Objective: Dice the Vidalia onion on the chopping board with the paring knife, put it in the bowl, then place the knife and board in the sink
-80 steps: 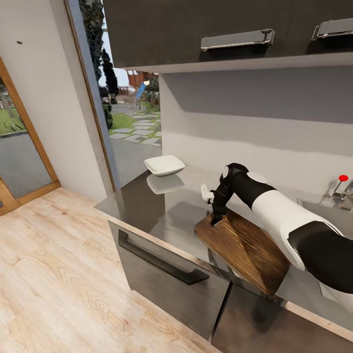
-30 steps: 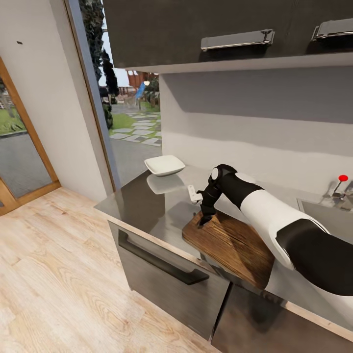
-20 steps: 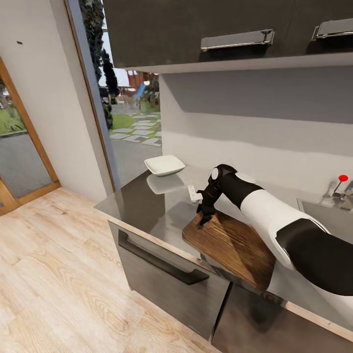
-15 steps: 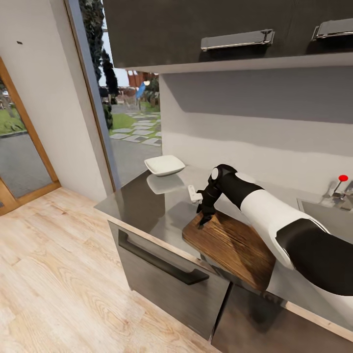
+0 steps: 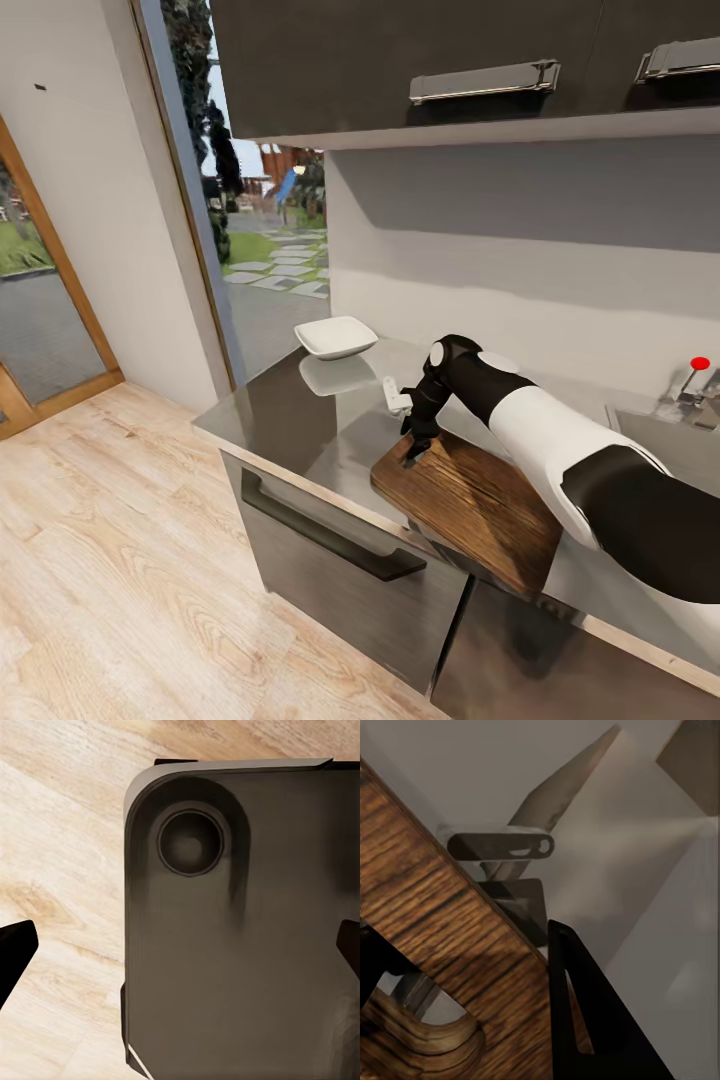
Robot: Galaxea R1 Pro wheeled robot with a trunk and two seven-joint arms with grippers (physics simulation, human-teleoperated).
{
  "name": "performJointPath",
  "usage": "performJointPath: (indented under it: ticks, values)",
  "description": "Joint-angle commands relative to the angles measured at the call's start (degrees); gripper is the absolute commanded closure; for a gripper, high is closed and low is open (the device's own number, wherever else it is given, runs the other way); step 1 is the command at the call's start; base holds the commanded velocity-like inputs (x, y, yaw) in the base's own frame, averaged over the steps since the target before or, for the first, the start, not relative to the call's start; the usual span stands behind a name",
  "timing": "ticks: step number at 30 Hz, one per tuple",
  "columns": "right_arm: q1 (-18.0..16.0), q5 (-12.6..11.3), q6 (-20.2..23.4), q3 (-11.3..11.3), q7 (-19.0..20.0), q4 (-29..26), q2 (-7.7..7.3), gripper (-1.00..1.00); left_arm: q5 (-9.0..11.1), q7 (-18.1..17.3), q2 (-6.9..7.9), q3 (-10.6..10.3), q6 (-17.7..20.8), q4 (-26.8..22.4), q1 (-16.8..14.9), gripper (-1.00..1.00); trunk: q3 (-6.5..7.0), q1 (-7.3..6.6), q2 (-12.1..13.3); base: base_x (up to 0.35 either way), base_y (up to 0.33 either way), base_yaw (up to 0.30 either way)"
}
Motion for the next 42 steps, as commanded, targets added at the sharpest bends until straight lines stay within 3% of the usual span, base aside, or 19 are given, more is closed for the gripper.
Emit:
performJointPath:
  ticks: [1,14,42]
  values:
    - [1.1,0.0,0.32,0.15,-0.09,-0.05,0.01,1.0,0.17,0.03,0.01,-0.02,-0.13,-0.02,-0.01,-1.0,-0.06,0.01,-0.01,0.0,0.0,0.0]
    - [1.1,0.13,0.55,0.16,0.0,-0.05,0.03,1.0,0.18,0.0,-0.05,-0.02,-0.13,-0.02,-0.01,-1.0,0.07,0.01,-0.01,0.0,0.0,0.0]
    - [1.09,0.26,0.57,0.16,0.09,-0.12,0.09,1.0,0.16,-0.03,-0.04,-0.02,-0.13,-0.02,-0.01,-1.0,2.52,0.01,-0.01,0.0,0.0,0.0]
